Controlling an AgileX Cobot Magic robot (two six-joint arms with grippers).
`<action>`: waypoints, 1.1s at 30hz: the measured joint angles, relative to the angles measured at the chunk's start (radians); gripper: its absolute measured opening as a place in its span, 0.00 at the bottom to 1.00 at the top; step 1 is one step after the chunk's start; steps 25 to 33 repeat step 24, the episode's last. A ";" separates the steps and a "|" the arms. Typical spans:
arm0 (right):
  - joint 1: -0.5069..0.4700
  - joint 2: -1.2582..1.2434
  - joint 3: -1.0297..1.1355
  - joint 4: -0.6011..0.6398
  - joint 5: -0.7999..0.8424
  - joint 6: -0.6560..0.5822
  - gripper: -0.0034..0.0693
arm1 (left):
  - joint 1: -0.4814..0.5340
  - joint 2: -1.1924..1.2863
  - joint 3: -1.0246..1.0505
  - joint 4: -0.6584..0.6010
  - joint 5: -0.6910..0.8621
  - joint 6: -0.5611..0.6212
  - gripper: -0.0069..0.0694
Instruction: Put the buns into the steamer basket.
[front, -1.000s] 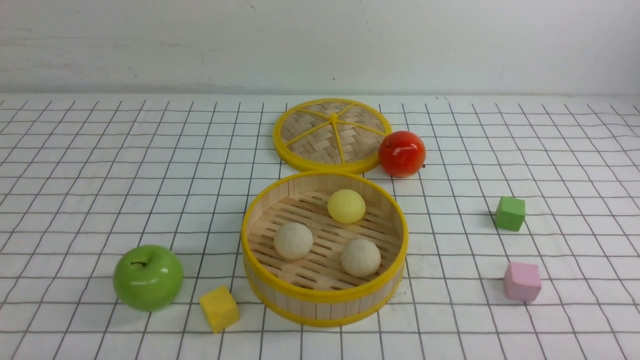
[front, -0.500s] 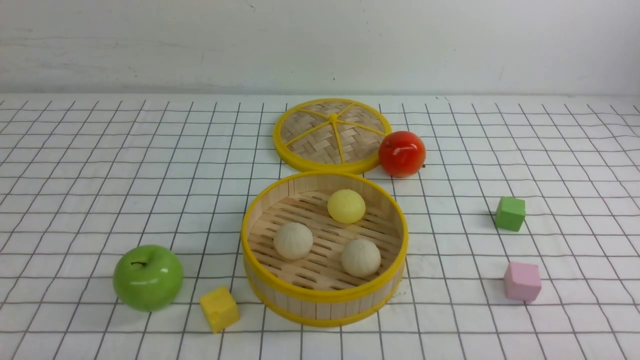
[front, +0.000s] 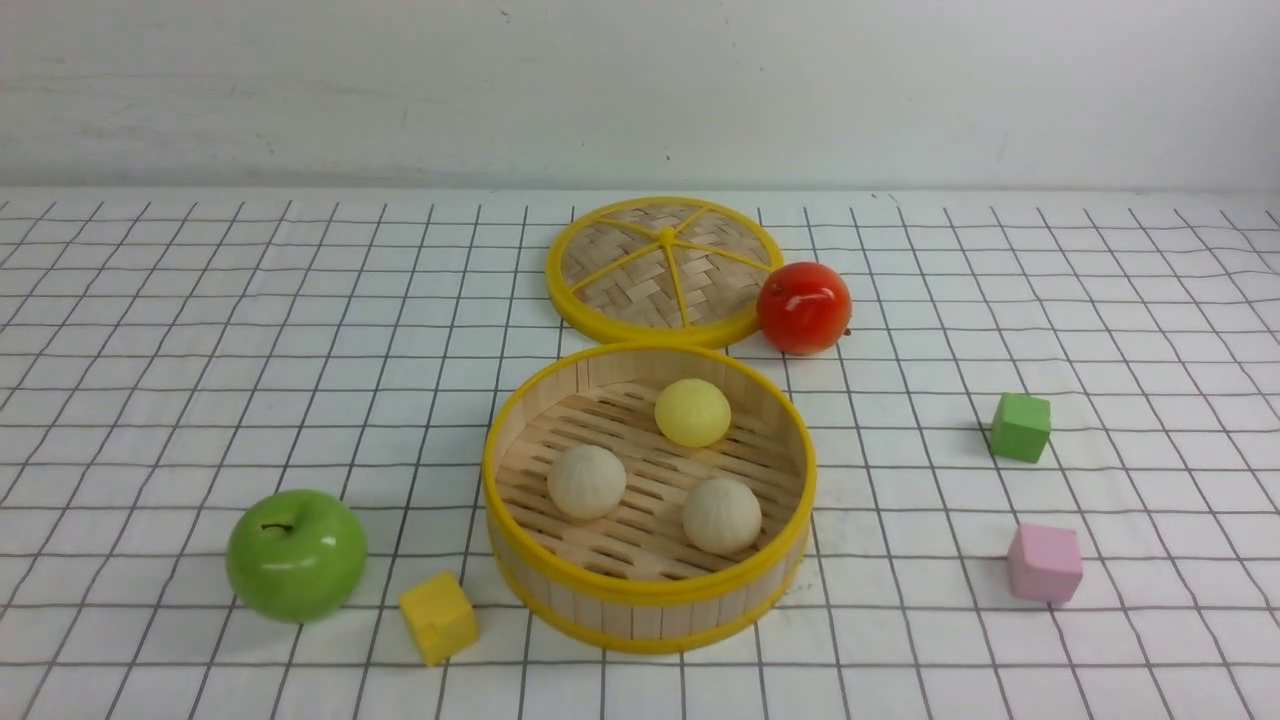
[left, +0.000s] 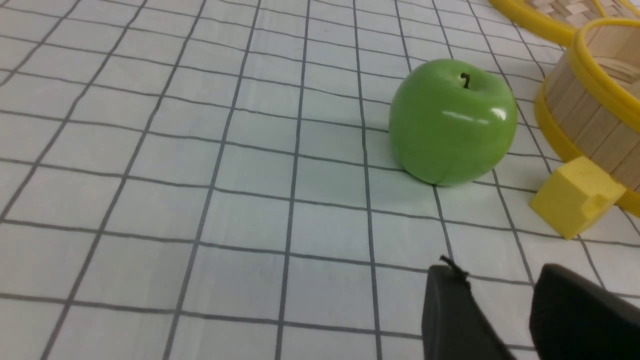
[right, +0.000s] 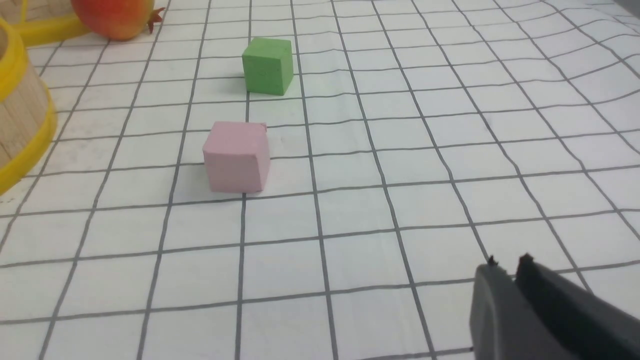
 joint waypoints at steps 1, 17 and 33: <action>0.000 0.000 0.000 0.000 0.000 0.000 0.13 | 0.000 0.000 0.000 0.000 0.000 0.000 0.40; 0.000 0.000 0.000 0.000 0.002 0.000 0.15 | 0.000 0.000 0.000 0.000 0.000 0.000 0.40; 0.000 0.000 0.000 0.000 0.003 0.000 0.16 | 0.000 0.000 0.000 0.000 0.000 0.000 0.40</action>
